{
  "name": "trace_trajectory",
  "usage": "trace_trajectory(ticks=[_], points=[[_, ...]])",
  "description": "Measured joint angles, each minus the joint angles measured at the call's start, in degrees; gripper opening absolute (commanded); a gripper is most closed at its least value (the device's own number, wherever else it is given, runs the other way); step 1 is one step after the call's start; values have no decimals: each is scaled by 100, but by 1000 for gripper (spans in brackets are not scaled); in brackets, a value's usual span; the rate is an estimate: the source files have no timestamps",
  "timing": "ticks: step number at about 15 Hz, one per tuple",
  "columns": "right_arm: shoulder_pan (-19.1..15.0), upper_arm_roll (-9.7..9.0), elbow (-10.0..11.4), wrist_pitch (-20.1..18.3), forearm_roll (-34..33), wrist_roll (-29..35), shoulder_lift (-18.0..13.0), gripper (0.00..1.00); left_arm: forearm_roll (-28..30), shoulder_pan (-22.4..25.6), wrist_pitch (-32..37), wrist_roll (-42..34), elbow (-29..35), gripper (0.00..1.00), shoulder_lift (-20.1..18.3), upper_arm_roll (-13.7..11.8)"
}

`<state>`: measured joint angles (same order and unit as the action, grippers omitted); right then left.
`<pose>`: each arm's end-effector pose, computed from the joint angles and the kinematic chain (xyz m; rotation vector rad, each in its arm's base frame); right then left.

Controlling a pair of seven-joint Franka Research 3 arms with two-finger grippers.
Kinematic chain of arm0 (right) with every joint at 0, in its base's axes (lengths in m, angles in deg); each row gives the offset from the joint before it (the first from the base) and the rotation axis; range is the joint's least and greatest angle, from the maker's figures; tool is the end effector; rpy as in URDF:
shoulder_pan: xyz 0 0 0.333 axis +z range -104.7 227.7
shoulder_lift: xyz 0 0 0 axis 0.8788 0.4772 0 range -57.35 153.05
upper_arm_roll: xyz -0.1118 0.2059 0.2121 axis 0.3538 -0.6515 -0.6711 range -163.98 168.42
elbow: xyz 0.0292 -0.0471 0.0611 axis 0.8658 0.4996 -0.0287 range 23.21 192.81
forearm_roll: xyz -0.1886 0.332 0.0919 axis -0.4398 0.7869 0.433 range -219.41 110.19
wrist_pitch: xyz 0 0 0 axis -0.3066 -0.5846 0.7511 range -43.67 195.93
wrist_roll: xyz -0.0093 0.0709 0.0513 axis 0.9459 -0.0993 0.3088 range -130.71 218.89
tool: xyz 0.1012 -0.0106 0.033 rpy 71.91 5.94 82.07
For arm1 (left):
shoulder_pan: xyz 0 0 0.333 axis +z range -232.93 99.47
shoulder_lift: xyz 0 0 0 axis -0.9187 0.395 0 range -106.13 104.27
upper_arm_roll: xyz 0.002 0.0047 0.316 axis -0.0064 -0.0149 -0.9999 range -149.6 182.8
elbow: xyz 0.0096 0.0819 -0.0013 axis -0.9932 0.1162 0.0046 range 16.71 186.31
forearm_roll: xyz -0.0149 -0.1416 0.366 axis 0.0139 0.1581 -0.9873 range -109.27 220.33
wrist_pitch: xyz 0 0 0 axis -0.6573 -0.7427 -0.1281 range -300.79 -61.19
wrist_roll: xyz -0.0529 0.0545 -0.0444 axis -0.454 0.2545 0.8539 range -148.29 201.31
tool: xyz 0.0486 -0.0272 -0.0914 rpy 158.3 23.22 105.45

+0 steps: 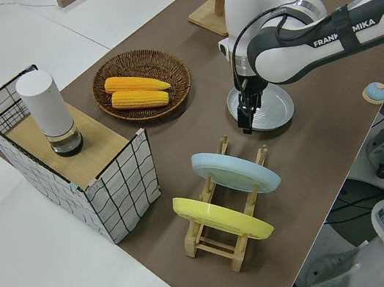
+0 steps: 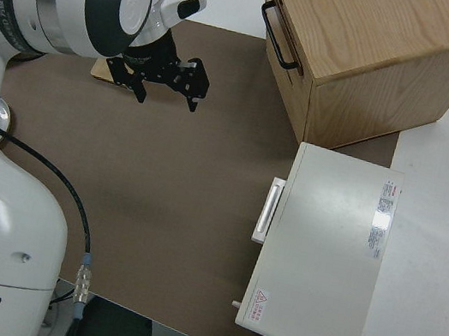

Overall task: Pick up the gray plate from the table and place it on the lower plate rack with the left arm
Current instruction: 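Move the left gripper to the gray plate's near rim and grip it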

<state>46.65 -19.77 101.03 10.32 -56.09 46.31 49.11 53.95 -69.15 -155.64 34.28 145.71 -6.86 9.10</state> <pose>0.5375 0.0616 0.6421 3.1075 0.1286 -0.1739 0.4632 0.0425 0.3524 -3.0994 -0.3210 0.2765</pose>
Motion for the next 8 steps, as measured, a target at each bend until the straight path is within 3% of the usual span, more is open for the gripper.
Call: trace_trajectory(ticks=[5, 7, 8], points=[[0, 0, 0, 0, 0, 0, 0, 983, 66, -8, -909, 1, 747, 975, 16, -27], [0, 0, 0, 0, 0, 0, 0, 983, 179, -19, -1016, 2, 817, 845, 23, -23], [0, 0, 0, 0, 0, 0, 0, 983, 217, -32, -1077, 2, 824, 636, 34, -18]])
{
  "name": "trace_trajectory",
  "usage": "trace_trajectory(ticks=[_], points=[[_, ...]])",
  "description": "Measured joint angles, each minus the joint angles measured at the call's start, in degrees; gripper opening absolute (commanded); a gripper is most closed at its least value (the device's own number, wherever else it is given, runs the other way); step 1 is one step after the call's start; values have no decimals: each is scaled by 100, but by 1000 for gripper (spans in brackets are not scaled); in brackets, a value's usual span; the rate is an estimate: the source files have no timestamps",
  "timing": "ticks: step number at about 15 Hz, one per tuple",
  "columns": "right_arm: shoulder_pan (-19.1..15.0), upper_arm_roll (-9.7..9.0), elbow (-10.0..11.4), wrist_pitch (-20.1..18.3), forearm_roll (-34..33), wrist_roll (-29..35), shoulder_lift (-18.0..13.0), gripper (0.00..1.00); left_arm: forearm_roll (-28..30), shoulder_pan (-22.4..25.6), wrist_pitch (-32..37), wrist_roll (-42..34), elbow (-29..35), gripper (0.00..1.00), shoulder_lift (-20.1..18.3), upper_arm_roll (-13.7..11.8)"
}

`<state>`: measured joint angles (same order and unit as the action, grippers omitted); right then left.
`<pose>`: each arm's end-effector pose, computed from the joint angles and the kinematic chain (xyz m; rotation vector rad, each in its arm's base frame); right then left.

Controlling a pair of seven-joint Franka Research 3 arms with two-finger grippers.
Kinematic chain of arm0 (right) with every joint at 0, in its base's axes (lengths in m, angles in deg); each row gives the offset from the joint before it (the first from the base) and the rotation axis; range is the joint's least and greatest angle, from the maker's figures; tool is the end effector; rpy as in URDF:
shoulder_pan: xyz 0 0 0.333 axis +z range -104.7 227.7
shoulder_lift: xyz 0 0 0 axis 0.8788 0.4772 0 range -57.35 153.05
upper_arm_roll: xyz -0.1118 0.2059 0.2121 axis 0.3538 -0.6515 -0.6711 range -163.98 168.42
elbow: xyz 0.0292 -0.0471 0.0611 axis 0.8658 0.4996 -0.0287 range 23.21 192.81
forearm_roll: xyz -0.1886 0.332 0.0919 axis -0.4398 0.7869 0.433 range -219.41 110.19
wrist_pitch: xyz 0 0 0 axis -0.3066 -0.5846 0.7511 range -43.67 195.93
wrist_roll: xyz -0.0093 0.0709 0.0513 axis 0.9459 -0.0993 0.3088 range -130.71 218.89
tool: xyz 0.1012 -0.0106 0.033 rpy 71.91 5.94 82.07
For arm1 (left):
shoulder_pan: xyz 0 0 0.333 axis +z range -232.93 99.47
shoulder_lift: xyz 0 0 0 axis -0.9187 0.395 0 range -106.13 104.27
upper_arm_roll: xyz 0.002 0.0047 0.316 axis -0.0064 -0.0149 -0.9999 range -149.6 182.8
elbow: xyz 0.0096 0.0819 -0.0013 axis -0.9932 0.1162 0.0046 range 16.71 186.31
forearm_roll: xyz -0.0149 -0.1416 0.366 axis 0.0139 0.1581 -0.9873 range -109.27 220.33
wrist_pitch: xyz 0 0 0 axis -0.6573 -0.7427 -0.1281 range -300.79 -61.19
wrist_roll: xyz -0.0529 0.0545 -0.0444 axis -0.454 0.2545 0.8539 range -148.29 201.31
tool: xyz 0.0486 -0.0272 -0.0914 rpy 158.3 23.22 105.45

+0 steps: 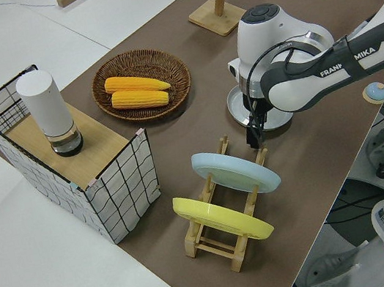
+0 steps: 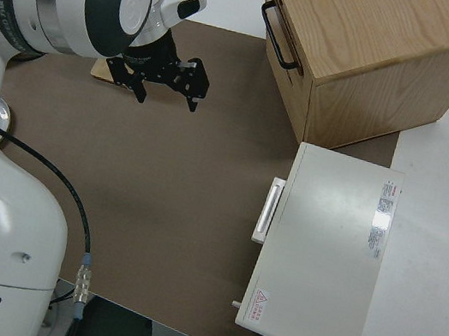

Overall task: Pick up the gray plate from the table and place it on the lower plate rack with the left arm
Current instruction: 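Move the left gripper to the gray plate's near rim and grip it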

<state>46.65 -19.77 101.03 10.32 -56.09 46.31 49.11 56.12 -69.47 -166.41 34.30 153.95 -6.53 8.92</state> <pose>0.5375 0.0616 0.6421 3.1075 0.1286 -0.1739 0.4390 0.0370 0.3051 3.0969 0.3540 -0.2178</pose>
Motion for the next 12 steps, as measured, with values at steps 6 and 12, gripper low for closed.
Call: trace_trajectory(ticks=[6, 12], points=[[0, 0, 0, 0, 0, 0, 0, 983, 293, -120, -184, 4, 3, 0, 77, 15], [0, 0, 0, 0, 0, 0, 0, 983, 353, -132, -210, 4, -8, 0, 38, 11]])
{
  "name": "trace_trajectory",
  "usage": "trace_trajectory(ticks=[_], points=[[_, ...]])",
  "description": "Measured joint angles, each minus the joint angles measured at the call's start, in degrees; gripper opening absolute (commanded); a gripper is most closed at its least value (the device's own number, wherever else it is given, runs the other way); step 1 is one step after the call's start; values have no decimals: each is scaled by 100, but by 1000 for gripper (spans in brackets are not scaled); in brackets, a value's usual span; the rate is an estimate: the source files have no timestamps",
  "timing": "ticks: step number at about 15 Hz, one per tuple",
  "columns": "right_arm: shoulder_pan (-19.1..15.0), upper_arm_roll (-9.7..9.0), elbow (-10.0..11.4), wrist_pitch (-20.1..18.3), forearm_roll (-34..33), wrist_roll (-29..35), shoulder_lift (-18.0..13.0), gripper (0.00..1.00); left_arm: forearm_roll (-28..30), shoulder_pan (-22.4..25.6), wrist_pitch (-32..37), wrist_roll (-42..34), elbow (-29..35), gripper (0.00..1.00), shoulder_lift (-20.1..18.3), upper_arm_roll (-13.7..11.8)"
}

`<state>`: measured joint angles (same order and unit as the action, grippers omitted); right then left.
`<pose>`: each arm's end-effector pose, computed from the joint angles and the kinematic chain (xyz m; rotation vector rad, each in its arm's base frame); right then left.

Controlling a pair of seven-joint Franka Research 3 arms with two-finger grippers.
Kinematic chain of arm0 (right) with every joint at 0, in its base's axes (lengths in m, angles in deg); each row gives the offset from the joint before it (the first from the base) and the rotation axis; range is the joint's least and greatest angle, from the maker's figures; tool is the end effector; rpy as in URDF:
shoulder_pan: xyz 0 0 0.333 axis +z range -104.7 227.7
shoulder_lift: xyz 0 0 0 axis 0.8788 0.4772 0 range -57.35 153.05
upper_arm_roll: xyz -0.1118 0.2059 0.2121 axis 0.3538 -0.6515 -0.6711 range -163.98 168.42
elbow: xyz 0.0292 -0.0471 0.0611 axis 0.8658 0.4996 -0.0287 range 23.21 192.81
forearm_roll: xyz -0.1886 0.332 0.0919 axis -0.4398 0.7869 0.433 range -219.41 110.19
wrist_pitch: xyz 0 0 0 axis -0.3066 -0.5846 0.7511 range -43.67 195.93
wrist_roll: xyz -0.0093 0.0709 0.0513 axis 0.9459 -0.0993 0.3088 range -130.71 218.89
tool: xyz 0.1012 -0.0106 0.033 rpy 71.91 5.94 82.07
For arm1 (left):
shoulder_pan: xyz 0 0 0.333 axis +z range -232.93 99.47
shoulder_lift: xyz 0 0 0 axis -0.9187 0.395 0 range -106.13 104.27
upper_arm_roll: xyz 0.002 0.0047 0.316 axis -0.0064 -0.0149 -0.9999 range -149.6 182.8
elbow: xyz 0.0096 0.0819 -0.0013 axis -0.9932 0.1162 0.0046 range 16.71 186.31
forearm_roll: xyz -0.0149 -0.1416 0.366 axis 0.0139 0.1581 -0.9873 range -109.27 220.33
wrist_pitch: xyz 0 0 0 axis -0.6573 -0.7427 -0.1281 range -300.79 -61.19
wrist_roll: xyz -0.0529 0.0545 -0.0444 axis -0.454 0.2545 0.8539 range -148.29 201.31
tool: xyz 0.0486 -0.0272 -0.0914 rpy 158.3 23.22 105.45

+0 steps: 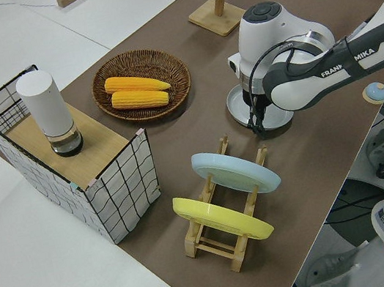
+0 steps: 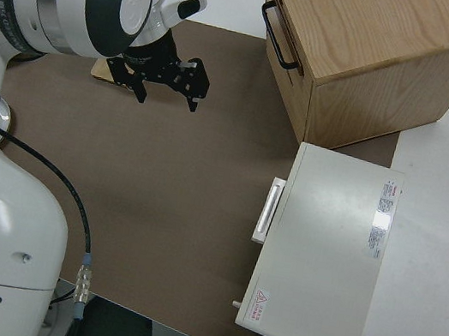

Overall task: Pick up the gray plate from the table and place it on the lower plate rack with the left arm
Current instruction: 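Move the left gripper to the gray plate's near rim and grip it, then lift the gray plate with the left gripper and tilt it upright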

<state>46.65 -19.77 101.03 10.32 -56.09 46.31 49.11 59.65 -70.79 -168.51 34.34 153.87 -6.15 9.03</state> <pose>0.5375 0.0616 0.6421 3.1075 0.1286 -0.1739 0.4445 0.0253 0.3055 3.0551 0.3807 -0.1696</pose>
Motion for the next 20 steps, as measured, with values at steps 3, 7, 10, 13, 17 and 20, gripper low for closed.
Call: trace_trajectory(ticks=[3, 7, 10, 13, 17, 20], points=[[0, 0, 0, 0, 0, 0, 0, 983, 24, -3, -17, 7, -5, 0, -6, 0], [0, 0, 0, 0, 0, 0, 0, 983, 32, -6, -24, 7, -29, 0, -20, 4], [0, 0, 0, 0, 0, 0, 0, 983, 32, -10, -18, 7, -102, 0, -32, 14], [0, 0, 0, 0, 0, 0, 0, 983, 32, -10, -17, 5, -118, 0, -32, 19], [0, 0, 0, 0, 0, 0, 0, 983, 32, -10, 337, 27, -383, 0, -67, 58], [0, 0, 0, 0, 0, 0, 0, 983, 32, -11, 1560, 173, -1206, 0, -124, 115]])
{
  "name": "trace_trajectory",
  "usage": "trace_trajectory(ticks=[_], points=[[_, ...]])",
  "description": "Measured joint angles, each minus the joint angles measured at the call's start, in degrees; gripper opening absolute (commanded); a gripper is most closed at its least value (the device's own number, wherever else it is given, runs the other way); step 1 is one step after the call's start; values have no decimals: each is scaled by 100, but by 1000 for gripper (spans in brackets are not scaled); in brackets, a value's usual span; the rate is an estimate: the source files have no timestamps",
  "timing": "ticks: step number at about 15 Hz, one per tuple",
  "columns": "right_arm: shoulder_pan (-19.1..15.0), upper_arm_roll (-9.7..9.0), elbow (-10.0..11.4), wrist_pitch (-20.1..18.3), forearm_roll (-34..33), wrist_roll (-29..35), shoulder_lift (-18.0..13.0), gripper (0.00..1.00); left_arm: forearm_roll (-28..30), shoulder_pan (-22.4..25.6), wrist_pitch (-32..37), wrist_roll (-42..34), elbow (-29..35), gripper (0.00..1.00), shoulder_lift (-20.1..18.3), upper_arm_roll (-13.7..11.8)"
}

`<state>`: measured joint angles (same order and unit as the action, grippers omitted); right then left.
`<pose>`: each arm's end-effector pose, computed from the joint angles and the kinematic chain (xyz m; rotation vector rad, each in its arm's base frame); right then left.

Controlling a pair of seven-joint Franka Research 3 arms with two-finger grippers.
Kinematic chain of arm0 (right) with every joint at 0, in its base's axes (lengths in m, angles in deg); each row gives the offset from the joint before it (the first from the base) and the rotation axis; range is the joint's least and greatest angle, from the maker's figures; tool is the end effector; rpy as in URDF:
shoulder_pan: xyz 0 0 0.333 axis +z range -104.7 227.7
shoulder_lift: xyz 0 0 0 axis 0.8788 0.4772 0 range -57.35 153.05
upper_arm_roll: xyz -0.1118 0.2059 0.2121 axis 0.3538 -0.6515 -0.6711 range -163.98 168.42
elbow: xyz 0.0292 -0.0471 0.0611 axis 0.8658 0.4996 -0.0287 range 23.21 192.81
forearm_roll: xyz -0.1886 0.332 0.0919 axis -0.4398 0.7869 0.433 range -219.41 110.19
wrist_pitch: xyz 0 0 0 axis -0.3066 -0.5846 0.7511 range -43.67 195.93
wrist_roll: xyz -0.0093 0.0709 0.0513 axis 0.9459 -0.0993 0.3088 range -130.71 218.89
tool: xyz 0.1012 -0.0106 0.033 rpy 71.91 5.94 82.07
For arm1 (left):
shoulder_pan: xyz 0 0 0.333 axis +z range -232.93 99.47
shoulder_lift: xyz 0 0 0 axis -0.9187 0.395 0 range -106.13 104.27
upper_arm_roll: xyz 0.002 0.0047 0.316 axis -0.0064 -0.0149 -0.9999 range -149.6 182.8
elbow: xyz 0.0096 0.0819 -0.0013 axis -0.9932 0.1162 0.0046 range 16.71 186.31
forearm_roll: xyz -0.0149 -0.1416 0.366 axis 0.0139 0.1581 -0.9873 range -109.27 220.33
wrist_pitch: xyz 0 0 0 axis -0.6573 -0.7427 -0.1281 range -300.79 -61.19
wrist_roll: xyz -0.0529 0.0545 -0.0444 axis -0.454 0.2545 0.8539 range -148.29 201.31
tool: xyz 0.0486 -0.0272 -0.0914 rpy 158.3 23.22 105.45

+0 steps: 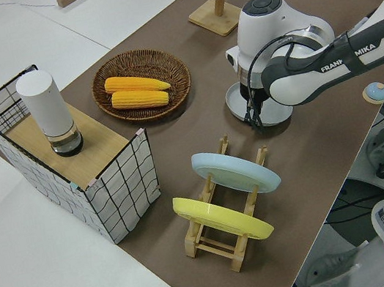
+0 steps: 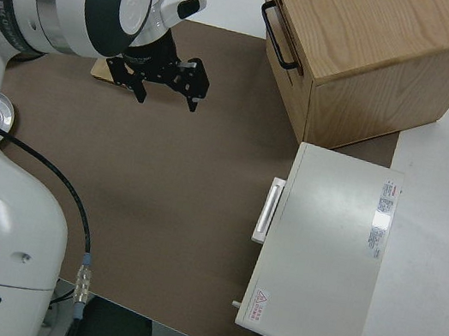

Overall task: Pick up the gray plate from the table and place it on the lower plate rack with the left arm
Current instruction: 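Lift the gray plate with the left gripper and tilt it upright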

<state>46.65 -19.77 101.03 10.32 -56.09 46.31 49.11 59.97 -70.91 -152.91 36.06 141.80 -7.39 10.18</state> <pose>0.5375 0.0616 0.6421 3.1075 0.1286 -0.1739 0.4787 0.0147 0.3827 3.0406 0.3730 -0.2338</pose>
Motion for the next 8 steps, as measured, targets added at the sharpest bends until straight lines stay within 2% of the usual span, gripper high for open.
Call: trace_trajectory(ticks=[4, 8], points=[[0, 0, 0, 0, 0, 0, 0, 983, 0, 0, 1442, 88, -1094, 0, -79, 14], [0, 0, 0, 0, 0, 0, 0, 983, -3, 0, 2222, 111, -1774, 0, -106, 13]])
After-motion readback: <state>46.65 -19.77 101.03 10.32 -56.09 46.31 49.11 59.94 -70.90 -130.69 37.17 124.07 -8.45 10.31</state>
